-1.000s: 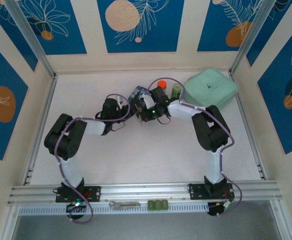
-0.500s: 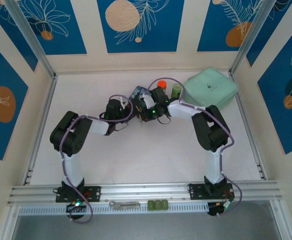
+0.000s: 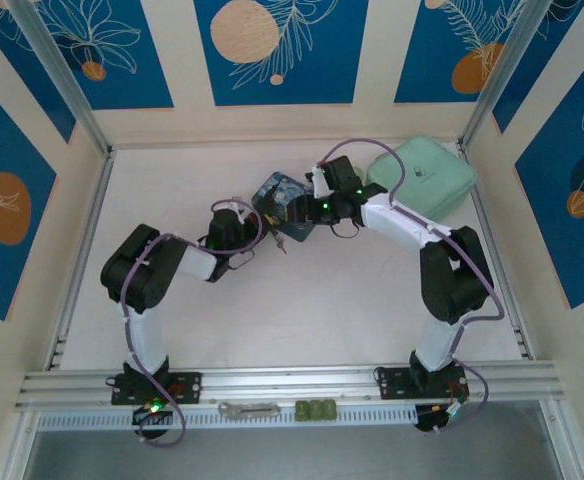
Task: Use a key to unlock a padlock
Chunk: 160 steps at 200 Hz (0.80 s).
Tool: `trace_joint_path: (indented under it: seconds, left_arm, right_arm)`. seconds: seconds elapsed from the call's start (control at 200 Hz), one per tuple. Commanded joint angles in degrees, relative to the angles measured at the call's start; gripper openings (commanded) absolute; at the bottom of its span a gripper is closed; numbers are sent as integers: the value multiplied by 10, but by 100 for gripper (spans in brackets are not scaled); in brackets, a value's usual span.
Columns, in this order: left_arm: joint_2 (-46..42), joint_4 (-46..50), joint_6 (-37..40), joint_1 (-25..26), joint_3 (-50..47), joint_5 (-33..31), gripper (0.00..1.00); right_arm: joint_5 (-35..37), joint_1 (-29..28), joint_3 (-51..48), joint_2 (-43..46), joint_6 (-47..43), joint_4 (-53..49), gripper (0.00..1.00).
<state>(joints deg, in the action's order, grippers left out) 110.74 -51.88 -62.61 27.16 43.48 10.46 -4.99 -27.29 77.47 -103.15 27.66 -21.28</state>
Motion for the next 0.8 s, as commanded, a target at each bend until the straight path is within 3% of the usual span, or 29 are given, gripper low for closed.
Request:
trace_joint_path:
  seconds: [0.0, 0.305, 0.465, 0.795]
  left_arm:
    - [2, -63, -14, 9, -17, -41, 0]
    - [23, -89, -30, 9, -16, -34, 0]
    - [25, -91, -28, 5, -17, -29, 0]
    - [-10, -97, -7, -49, -73, -50, 0]
  right_arm:
    - [80, 4, 41, -47, 84, -32, 65]
    - [193, 8, 131, -167, 127, -106, 66]
    - [199, 7, 121, -181, 138, -105, 65]
    - [197, 22, 91, -180, 143, -97, 63]
